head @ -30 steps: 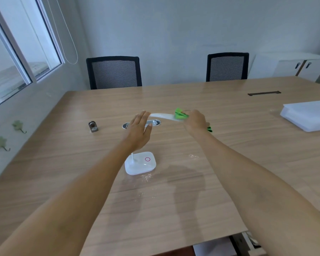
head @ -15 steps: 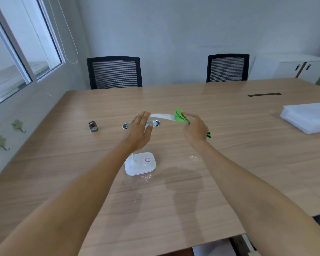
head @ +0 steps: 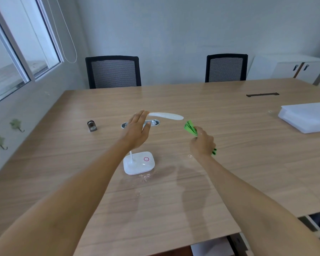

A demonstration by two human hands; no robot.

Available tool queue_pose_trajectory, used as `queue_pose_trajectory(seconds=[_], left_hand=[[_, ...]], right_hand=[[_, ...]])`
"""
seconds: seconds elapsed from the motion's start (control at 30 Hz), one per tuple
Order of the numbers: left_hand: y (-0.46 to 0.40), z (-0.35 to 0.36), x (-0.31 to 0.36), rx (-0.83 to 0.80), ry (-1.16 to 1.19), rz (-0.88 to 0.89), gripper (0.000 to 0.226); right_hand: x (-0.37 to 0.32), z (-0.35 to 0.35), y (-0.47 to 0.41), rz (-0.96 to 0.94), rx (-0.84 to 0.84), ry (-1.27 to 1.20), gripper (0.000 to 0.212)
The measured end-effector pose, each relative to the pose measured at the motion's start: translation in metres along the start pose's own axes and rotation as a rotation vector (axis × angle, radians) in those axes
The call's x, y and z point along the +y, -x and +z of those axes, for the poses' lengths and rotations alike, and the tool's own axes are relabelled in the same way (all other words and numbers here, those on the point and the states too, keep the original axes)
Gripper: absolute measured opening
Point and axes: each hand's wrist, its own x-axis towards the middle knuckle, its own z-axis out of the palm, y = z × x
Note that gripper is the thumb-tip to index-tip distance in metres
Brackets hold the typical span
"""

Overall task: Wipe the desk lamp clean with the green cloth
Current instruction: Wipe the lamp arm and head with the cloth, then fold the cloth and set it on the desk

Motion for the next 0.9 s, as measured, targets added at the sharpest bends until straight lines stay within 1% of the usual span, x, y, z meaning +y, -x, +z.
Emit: queue_pose_trajectory(seconds=[0.07, 0.1, 0.17, 0.27, 0.33, 0.4, 0.43, 0.47, 0.5, 0.6, 0.63, 0.67, 0.73, 0.8, 0.83, 0.9], left_hand=[[0.0, -0.001, -0.001, -0.01, -0.009, -0.002, 0.052], [0.002, -0.001, -0.003, -0.015, -0.009, -0.003, 0.053], [0.007, -0.001, -0.008, -0.002, 0.004, -0.002, 0.054], [0.027, 0.0, -0.026, 0.077, 0.036, -0.01, 0.054], [0.049, 0.005, -0.044, 0.122, 0.024, -0.078, 0.054], [0.074, 0.013, -0.066, 0.143, 0.016, -0.221, 0.05], [0.085, 0.018, -0.077, 0.128, 0.037, -0.306, 0.043], [0.096, 0.02, -0.087, 0.091, 0.088, -0.393, 0.031], [0.106, 0.023, -0.094, 0.018, 0.183, -0.473, 0.021], [0.14, 0.017, -0.107, -0.323, 0.649, -0.766, 0.029], [0.15, 0.014, -0.112, -0.406, 0.754, -0.813, 0.03], [0.158, 0.011, -0.118, -0.447, 0.803, -0.828, 0.029], [0.173, -0.001, -0.135, -0.384, 0.897, -0.865, 0.022], [0.187, -0.017, -0.152, -0.284, 0.974, -0.904, 0.017], [0.193, -0.025, -0.158, -0.262, 0.996, -0.924, 0.015], [0.206, -0.04, -0.173, -0.243, 1.01, -0.985, 0.02]], right_hand=[[0.005, 0.005, 0.007, 0.211, -0.033, -0.132, 0.032], [0.007, 0.008, 0.011, 0.292, -0.071, -0.215, 0.028], [0.008, 0.014, 0.02, 0.389, -0.168, -0.358, 0.026], [0.004, 0.029, 0.032, 0.485, -0.34, -0.527, 0.022], [-0.004, 0.037, 0.044, 0.603, -0.493, -0.719, 0.012], [-0.019, 0.044, 0.058, 0.705, -0.635, -0.865, 0.013], [-0.027, 0.048, 0.065, 0.733, -0.703, -0.907, 0.013], [-0.036, 0.054, 0.072, 0.747, -0.765, -0.94, 0.014], [-0.044, 0.059, 0.079, 0.753, -0.814, -0.979, 0.015], [-0.075, 0.081, 0.104, 0.791, -0.939, -1.098, 0.019], [-0.085, 0.088, 0.113, 0.815, -0.967, -1.134, 0.019], [-0.094, 0.094, 0.121, 0.84, -0.987, -1.164, 0.02], [-0.113, 0.108, 0.137, 0.882, -1.036, -1.184, 0.019], [-0.13, 0.121, 0.153, 0.889, -1.1, -1.156, 0.019], [-0.136, 0.126, 0.159, 0.881, -1.127, -1.139, 0.018], [-0.15, 0.137, 0.17, 0.871, -1.166, -1.101, 0.014]])
